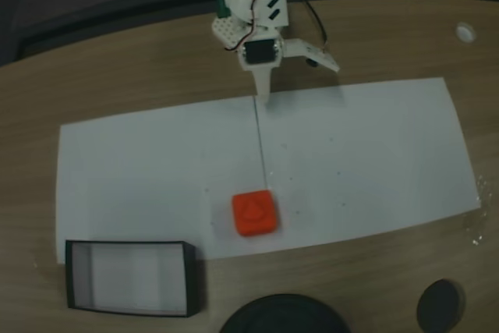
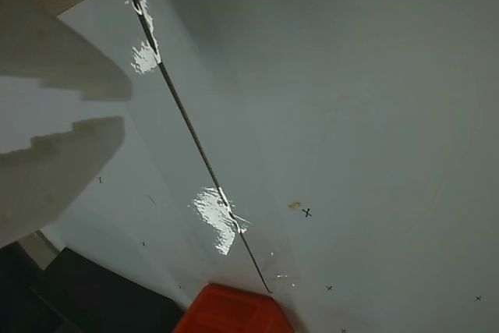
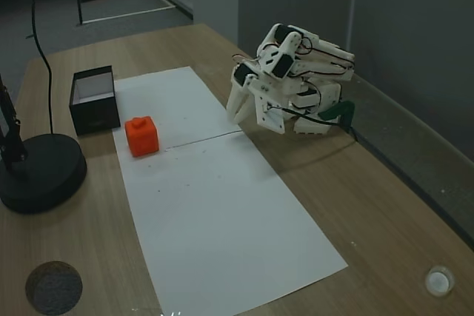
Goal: Grab a orange square and put it in the box.
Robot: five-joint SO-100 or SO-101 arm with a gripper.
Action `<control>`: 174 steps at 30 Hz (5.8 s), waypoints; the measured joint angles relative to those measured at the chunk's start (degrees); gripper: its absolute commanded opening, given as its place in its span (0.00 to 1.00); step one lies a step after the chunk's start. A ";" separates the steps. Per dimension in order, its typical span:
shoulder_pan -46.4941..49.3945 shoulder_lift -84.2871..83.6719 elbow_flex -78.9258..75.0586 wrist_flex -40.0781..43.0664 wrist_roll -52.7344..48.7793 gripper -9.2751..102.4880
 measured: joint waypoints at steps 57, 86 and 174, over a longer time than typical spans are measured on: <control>6.24 -113.64 -81.04 -10.81 -0.62 0.43; 11.69 -121.73 -117.33 6.94 -11.95 0.17; -1.67 -76.99 -92.29 20.30 0.70 0.08</control>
